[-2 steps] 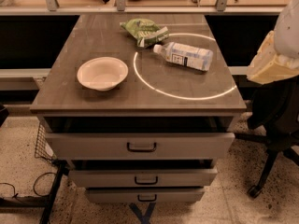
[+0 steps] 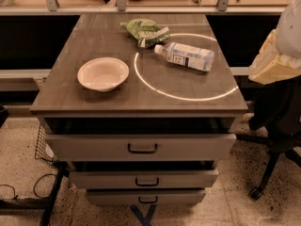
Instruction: Place green jalapeno chip bag into paper bowl
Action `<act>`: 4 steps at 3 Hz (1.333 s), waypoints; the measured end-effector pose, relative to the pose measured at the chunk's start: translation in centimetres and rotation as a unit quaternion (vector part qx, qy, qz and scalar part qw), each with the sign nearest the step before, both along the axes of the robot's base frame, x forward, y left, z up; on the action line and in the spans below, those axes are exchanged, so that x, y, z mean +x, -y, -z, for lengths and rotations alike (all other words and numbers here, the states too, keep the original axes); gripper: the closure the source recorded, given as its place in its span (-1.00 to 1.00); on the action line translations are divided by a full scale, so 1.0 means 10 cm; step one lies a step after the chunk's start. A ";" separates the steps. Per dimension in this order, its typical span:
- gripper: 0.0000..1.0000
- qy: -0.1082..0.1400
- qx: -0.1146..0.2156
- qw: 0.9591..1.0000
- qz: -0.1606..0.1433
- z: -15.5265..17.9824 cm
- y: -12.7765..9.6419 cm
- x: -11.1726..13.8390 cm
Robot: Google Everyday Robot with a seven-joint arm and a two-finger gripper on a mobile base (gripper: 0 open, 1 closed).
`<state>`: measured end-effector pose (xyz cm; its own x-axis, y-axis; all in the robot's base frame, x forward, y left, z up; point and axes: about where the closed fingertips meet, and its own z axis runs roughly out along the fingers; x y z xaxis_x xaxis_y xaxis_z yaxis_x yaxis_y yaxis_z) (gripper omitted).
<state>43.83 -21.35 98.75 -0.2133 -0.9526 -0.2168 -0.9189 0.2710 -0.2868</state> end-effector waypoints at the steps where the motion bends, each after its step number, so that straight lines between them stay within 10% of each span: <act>1: -0.30 0.004 0.000 1.000 0.000 -0.02 -0.01 0.00; 3: -1.00 0.012 0.000 1.000 0.000 -0.06 -0.02 0.00; 4: -1.00 0.020 0.003 1.000 0.005 -0.10 -0.01 0.05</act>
Offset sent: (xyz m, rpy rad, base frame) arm -0.0001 0.0006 0.0020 -0.0001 -0.0074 -0.0001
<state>44.37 -21.30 99.80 -0.2133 -0.9492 -0.2313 -0.9040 0.2816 -0.3218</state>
